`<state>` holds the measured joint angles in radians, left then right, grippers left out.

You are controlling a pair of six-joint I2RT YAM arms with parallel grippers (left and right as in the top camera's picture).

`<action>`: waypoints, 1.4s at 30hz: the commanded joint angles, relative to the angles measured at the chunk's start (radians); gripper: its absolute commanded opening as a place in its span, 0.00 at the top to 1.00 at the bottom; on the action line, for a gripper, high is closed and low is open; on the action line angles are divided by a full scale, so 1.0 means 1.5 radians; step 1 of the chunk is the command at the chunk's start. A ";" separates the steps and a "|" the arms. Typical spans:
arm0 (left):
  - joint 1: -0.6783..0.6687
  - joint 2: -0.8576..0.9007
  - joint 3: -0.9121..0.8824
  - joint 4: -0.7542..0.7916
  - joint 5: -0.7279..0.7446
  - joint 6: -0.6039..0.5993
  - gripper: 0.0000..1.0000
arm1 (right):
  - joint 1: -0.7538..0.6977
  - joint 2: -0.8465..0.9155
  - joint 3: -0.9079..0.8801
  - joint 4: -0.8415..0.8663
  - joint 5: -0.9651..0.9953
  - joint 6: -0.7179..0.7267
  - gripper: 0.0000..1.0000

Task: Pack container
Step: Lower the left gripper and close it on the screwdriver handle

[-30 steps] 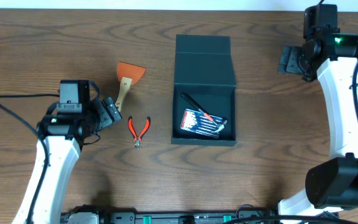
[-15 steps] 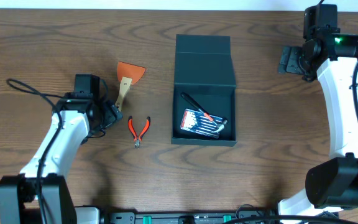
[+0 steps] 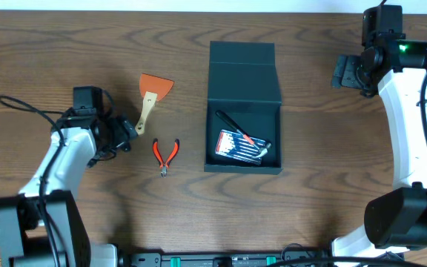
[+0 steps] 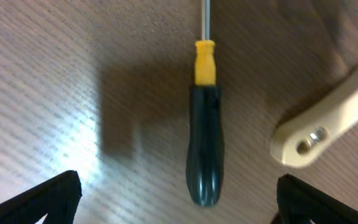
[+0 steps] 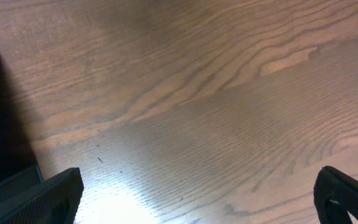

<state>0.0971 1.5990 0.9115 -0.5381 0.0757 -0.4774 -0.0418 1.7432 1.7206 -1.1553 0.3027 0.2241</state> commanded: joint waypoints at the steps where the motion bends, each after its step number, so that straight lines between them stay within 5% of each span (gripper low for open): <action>1: 0.012 0.034 0.017 0.009 0.053 -0.023 0.01 | -0.002 -0.003 0.013 0.000 0.003 0.010 0.01; 38: 0.011 0.141 0.055 0.019 0.032 0.021 0.00 | -0.002 -0.003 0.013 0.000 0.003 0.010 0.01; 42: 0.011 0.141 0.055 0.019 0.032 0.019 0.06 | -0.002 -0.003 0.013 0.000 0.003 0.010 0.01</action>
<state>0.1104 1.7748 0.9958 -0.5133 0.1196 -0.4625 -0.0418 1.7432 1.7206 -1.1553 0.3027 0.2241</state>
